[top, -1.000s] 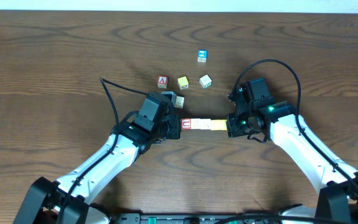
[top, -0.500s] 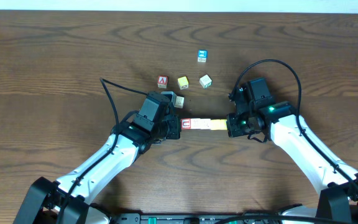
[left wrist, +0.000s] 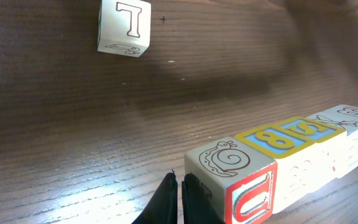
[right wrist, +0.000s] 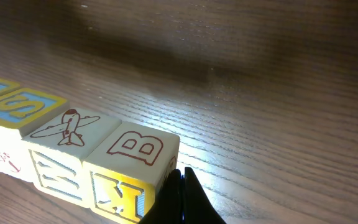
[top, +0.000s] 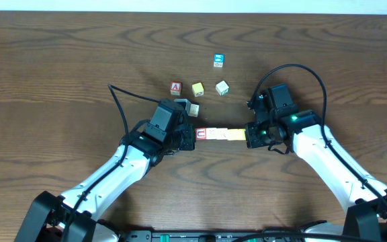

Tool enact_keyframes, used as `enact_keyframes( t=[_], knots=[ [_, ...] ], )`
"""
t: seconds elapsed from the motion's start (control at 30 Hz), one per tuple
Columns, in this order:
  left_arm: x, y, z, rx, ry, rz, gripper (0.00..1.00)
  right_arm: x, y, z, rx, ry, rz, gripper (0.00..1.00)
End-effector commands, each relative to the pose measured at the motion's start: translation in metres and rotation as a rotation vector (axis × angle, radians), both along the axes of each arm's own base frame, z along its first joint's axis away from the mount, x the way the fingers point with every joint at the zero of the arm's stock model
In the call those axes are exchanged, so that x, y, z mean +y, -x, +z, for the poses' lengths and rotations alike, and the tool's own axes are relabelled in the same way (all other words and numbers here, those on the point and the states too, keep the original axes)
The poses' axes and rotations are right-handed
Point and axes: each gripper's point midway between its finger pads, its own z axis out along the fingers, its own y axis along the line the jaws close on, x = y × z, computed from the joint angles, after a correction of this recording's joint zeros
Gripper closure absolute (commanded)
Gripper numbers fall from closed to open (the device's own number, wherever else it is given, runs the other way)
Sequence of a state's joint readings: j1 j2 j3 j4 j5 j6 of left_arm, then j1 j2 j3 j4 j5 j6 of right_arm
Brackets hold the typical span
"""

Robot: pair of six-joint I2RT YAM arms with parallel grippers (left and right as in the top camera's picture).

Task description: Lift 5 blocks

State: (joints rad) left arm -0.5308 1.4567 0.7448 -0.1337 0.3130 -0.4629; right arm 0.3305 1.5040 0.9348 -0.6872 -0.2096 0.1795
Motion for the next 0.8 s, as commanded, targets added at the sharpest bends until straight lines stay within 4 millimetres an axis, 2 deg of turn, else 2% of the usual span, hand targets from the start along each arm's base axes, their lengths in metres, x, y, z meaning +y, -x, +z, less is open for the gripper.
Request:
enact_keyframes(
  t=[0.0, 0.77],
  knots=[
    [-0.029, 0.009, 0.024, -0.013, 0.110, -0.115, 0.93, 0.046, 0.008, 0.028, 0.000, -0.195, 0.104, 0.99],
    [-0.031, 0.005, 0.031, -0.028, 0.118, -0.116, 0.93, 0.048, 0.003, 0.039, -0.019, -0.200, 0.106, 0.99]
  ],
)
